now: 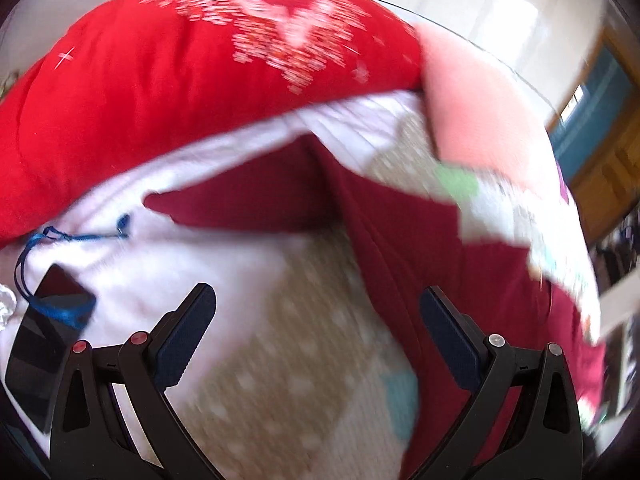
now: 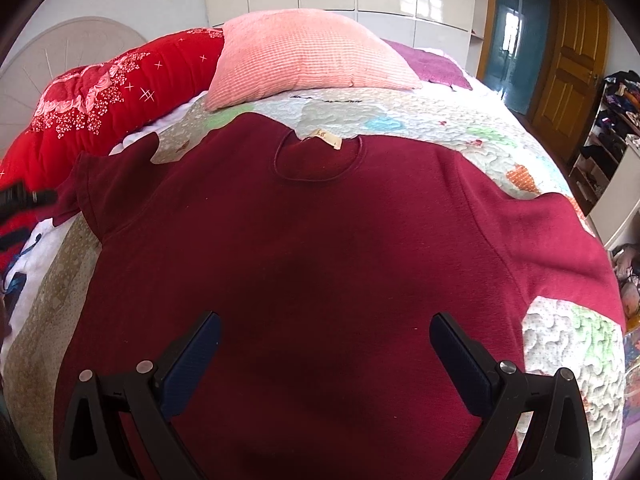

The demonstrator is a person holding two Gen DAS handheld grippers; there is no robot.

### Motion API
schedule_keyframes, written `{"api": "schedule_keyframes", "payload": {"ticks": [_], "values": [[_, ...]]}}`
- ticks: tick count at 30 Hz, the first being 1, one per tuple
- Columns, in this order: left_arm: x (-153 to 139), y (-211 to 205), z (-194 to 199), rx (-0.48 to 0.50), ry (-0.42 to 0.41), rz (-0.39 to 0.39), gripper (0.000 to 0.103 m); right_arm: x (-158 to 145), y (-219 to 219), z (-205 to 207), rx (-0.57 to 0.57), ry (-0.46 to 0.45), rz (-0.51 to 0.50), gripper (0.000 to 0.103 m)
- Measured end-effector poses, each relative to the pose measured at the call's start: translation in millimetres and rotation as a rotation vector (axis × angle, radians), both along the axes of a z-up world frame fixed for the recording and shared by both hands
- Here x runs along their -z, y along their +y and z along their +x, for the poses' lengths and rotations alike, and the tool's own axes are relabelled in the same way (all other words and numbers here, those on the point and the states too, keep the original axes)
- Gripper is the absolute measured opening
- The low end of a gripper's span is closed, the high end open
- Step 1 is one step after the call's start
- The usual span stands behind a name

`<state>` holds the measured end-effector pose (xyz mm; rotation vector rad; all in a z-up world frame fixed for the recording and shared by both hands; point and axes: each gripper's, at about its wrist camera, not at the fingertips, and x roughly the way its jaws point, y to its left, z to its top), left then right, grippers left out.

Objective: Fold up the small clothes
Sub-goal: 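Grasp the sweater sleeve with the left gripper and lift it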

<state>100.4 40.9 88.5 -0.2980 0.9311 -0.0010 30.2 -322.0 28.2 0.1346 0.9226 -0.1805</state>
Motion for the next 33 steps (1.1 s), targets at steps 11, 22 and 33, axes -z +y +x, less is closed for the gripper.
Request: {"api": "schedule_keyframes", "payload": {"ticks": [11, 22, 33], "values": [[32.6, 88.4, 62.3, -0.333, 0.109, -0.446, 0.101, 11.5, 3.1, 10.5, -0.037, 0.042, 0.022, 0.103], [67.8, 93.8, 90.7, -0.410, 0.126, -0.356, 0.034, 18.9, -0.6, 11.9, -0.051, 0.065, 0.083, 0.103], [-36.1, 63.7, 49.9, -0.113, -0.150, -0.389, 0.010, 14.4, -8.2, 5.9, -0.032, 0.044, 0.122, 0.103]]}}
